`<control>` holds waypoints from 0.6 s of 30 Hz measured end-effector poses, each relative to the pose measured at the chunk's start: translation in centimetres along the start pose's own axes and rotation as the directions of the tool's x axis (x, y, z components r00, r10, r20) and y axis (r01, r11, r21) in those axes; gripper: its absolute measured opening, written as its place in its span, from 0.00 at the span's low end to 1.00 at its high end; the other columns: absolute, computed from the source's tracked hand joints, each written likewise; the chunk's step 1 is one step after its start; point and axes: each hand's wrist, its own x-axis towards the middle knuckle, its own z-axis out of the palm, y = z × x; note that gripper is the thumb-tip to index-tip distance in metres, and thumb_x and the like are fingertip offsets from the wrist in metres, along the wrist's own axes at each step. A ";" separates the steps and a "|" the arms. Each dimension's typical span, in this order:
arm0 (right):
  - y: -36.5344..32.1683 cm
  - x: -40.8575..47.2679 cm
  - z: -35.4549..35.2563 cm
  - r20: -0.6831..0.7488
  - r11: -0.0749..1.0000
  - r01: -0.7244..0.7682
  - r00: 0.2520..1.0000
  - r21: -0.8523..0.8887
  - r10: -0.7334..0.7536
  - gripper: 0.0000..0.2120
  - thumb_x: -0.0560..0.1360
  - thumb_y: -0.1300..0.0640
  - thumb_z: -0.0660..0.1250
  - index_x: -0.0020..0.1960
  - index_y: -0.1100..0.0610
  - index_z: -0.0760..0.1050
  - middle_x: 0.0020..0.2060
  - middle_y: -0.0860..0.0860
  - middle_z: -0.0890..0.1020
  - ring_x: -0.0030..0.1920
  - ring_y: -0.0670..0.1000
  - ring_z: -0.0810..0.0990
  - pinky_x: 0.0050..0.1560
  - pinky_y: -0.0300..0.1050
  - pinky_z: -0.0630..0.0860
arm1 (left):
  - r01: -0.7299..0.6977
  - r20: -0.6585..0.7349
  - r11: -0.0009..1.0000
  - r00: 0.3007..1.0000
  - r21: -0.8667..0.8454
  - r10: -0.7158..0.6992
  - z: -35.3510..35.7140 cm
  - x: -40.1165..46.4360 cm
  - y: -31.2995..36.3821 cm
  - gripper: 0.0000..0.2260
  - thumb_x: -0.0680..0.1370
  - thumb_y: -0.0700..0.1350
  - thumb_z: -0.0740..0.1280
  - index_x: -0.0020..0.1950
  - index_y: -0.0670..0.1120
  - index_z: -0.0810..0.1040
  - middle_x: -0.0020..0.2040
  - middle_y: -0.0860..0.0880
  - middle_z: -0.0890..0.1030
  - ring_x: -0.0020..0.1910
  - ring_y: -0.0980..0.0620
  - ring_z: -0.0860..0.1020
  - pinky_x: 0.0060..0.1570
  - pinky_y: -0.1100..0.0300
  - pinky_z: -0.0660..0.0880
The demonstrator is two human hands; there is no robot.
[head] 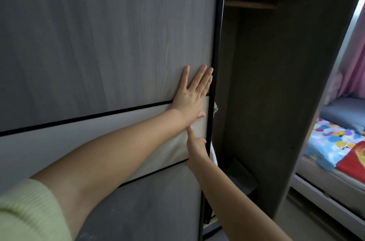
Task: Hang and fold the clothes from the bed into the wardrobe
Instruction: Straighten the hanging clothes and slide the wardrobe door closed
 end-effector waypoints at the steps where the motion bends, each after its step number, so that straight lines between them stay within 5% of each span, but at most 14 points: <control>1: -0.3 0.8 -0.9 -0.002 1.000 -0.001 1.000 0.004 0.001 0.49 0.74 0.32 0.60 0.78 0.59 0.40 0.77 0.60 0.55 0.75 0.63 0.57 0.71 0.63 0.61 | 0.001 0.000 1.000 1.000 -0.002 -0.001 -0.1 0.9 0.8 0.51 0.72 0.72 0.55 0.76 0.36 0.38 0.77 0.38 0.37 0.76 0.37 0.38 0.64 0.31 0.38; 13: -5.3 11.7 -13.6 -0.050 0.999 -0.015 0.999 0.044 0.017 0.46 0.74 0.32 0.60 0.79 0.55 0.43 0.76 0.58 0.55 0.73 0.64 0.59 0.69 0.64 0.64 | -0.114 0.077 0.987 0.989 -0.110 0.123 -2.4 12.1 9.8 0.39 0.78 0.61 0.59 0.78 0.43 0.43 0.78 0.39 0.38 0.76 0.41 0.38 0.65 0.32 0.33; 18: -7.7 15.1 -18.6 -0.091 0.998 0.017 0.996 0.065 -0.011 0.44 0.75 0.33 0.59 0.79 0.54 0.42 0.76 0.59 0.55 0.74 0.64 0.58 0.71 0.62 0.61 | -0.036 0.050 0.999 0.998 -0.012 0.036 -2.0 11.6 8.2 0.42 0.75 0.65 0.61 0.78 0.46 0.45 0.78 0.40 0.40 0.77 0.42 0.40 0.60 0.27 0.33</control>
